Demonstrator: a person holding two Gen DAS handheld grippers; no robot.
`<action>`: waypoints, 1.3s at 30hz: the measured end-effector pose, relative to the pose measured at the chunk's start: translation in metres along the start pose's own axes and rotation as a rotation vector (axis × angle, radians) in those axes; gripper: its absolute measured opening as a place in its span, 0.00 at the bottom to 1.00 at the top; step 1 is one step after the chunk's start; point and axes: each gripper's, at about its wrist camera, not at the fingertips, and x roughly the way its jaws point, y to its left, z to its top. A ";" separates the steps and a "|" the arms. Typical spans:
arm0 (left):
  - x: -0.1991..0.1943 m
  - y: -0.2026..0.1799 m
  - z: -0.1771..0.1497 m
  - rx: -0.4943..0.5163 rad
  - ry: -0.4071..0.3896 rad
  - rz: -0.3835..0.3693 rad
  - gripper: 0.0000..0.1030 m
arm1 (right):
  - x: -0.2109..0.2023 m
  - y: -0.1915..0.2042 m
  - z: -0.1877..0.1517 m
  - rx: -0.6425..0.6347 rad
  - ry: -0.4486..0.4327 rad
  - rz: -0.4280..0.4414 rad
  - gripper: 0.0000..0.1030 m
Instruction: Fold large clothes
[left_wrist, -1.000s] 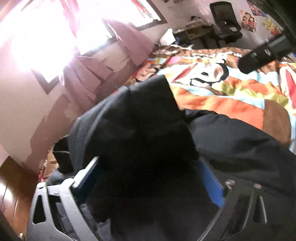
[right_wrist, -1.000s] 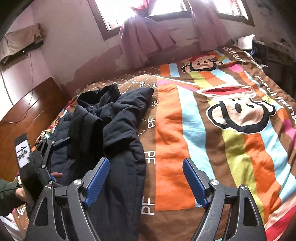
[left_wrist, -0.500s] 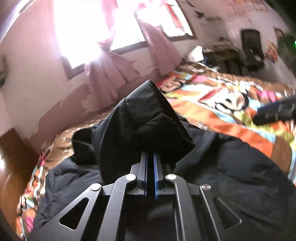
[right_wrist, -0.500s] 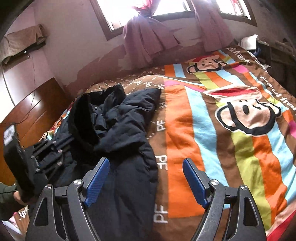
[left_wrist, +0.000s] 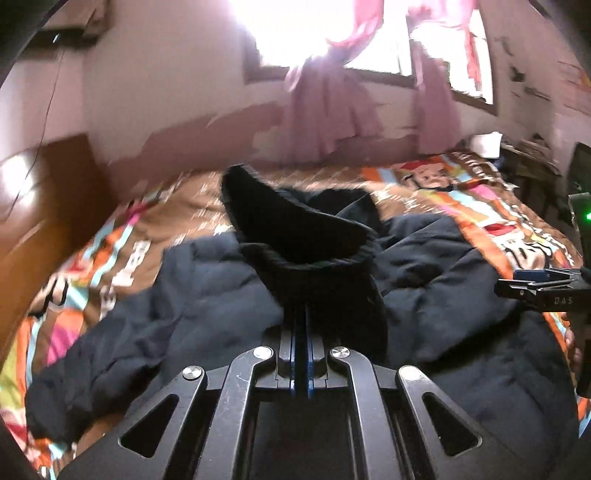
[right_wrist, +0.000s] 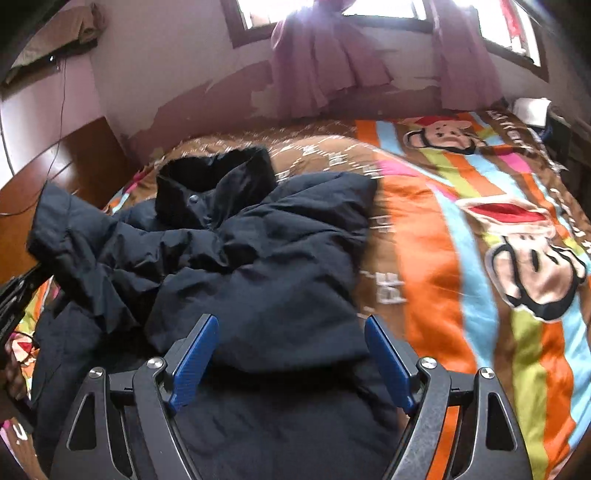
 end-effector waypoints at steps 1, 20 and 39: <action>0.003 0.011 -0.003 -0.024 0.033 -0.002 0.03 | 0.009 0.009 0.004 -0.014 0.016 0.016 0.77; -0.064 0.181 -0.056 -0.443 0.111 0.051 0.71 | 0.132 0.191 0.024 -0.193 0.141 0.219 0.77; -0.111 0.406 -0.200 -1.092 0.203 0.246 0.72 | 0.173 0.265 0.000 -0.301 0.078 0.115 0.87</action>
